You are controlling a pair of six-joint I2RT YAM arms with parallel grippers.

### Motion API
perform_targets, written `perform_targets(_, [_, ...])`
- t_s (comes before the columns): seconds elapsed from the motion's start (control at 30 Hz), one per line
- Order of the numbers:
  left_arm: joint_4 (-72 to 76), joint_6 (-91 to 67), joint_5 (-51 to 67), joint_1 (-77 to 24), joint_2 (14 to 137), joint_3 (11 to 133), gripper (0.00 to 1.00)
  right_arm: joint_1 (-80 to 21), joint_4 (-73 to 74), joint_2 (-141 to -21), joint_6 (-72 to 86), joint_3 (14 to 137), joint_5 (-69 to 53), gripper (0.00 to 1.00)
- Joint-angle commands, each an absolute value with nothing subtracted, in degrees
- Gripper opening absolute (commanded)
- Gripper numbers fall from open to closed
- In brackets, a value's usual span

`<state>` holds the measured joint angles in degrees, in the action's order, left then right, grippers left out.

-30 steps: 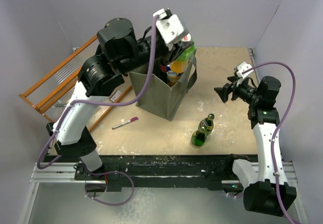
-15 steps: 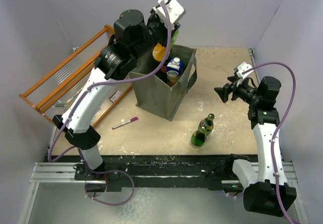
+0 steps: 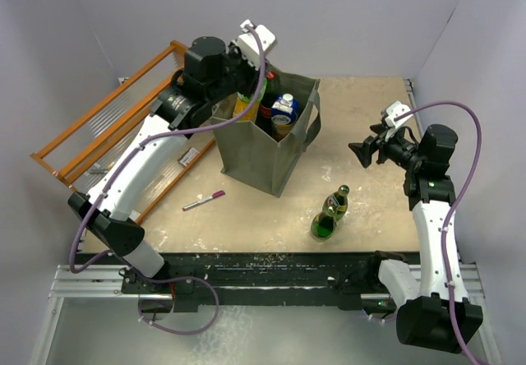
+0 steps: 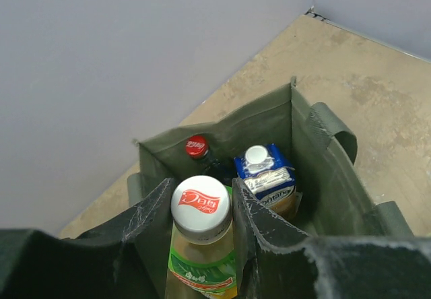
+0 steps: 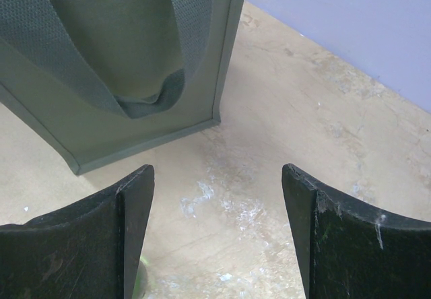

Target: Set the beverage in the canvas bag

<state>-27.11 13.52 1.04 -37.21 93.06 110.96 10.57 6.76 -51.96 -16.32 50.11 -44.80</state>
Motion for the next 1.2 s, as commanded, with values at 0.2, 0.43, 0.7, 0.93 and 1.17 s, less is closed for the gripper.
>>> perform_targets(0.2, [-15.90, 5.53, 7.61, -30.93, 87.82, 104.17, 0.00, 10.90, 5.38, -51.06, -17.31, 50.46, -46.67, 0.79])
perform_targets(0.43, [-14.01, 4.15, 11.33, -28.92, 88.25, 100.09, 0.00, 10.90, 5.27, -51.58, -17.31, 50.45, -46.85, 0.79])
perform_targets(0.7, [-14.86, 9.11, 15.44, -28.83, 90.63, 98.43, 0.00, 10.90, 5.27, -51.66, -17.31, 50.36, -46.85, 0.79])
perform_targets(0.93, [-14.86, 11.86, 15.77, -28.74, 91.28, 95.38, 0.00, 10.90, 5.36, -51.50, -17.47, 50.36, -46.67, 0.79])
perform_targets(1.17, [-12.88, 14.13, 18.74, -27.55, 92.12, 92.22, 0.00, 10.90, 5.37, -51.42, -17.49, 50.31, -46.55, 0.79])
